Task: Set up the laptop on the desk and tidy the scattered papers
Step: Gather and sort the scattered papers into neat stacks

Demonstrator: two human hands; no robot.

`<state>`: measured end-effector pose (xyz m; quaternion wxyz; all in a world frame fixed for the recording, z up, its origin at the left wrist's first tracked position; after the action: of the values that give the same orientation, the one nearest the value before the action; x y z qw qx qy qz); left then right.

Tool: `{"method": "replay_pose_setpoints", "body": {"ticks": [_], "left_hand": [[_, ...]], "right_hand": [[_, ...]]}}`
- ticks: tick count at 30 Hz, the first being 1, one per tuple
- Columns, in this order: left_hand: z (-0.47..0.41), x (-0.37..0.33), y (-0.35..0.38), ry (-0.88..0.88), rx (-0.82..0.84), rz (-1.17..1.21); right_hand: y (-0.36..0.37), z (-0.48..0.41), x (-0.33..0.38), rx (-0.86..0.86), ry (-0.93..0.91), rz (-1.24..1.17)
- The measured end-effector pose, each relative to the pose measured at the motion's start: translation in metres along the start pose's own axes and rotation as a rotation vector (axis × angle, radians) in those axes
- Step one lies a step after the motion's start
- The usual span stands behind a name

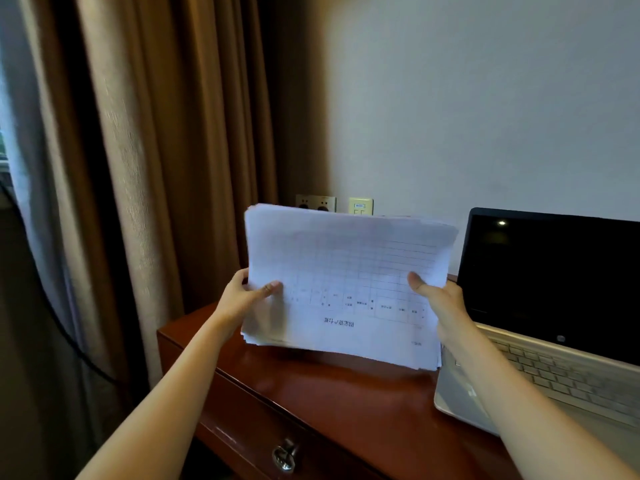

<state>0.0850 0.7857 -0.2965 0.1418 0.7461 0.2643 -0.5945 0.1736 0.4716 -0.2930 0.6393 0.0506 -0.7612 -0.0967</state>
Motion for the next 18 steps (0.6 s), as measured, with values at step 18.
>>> {"method": "replay_pose_setpoints", "body": {"ticks": [18], "left_hand": [[0.014, -0.059, 0.053, -0.122, -0.212, 0.663]], "right_hand": [[0.009, 0.027, -0.018, 0.115, 0.158, -0.424]]}}
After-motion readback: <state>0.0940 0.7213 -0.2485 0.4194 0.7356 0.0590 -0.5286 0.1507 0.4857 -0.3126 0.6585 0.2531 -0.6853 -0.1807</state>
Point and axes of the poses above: each hand's wrist, its own z-axis away from the middle knuckle, its own y-axis out of the palm, x = y × z, the point moved 6 cm from there along -z, towards the middle knuckle, and after that the axes turned 4 degrees about -x, right-handed, at the moved point
